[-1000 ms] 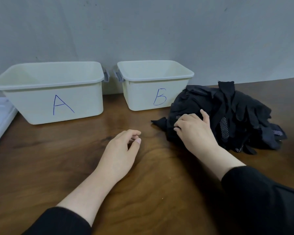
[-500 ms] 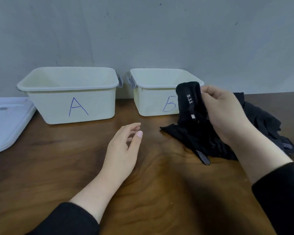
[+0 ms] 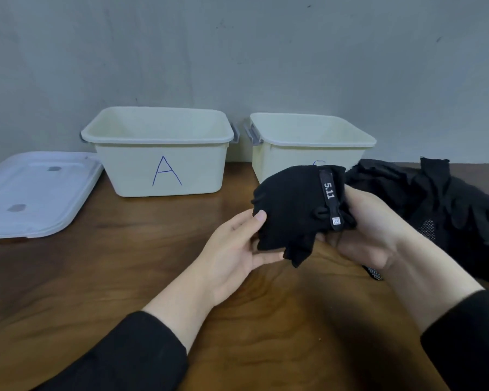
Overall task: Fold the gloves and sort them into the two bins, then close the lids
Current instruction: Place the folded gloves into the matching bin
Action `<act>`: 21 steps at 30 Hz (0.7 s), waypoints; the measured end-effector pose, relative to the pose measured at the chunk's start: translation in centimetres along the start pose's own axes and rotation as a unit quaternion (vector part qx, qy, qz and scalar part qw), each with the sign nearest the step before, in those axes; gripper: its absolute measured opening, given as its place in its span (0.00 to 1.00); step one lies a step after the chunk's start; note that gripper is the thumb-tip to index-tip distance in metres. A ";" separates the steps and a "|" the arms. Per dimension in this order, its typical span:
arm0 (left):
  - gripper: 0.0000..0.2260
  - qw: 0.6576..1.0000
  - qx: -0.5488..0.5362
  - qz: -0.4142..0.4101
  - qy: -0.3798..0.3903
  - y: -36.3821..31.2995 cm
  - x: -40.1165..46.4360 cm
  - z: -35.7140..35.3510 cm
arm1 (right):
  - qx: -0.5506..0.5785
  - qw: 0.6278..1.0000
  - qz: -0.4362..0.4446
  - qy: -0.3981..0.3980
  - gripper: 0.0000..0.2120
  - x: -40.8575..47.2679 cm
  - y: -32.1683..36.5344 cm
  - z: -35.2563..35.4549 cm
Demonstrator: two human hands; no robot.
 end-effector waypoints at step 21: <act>0.08 0.819 0.400 -0.206 -0.357 -9.3 -4.8 10.7 | -0.673 0.700 0.238 0.032 0.29 0.1 -5.3 -6.9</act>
Point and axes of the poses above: each hand's wrist, its own x-axis towards the middle knuckle, its own z-axis out of the back of the hand, y = z × x, the point moved 8 cm from there along x, towards the middle knuckle, and after that the axes turned 4 degrees about -z, right-handed, at the moved point
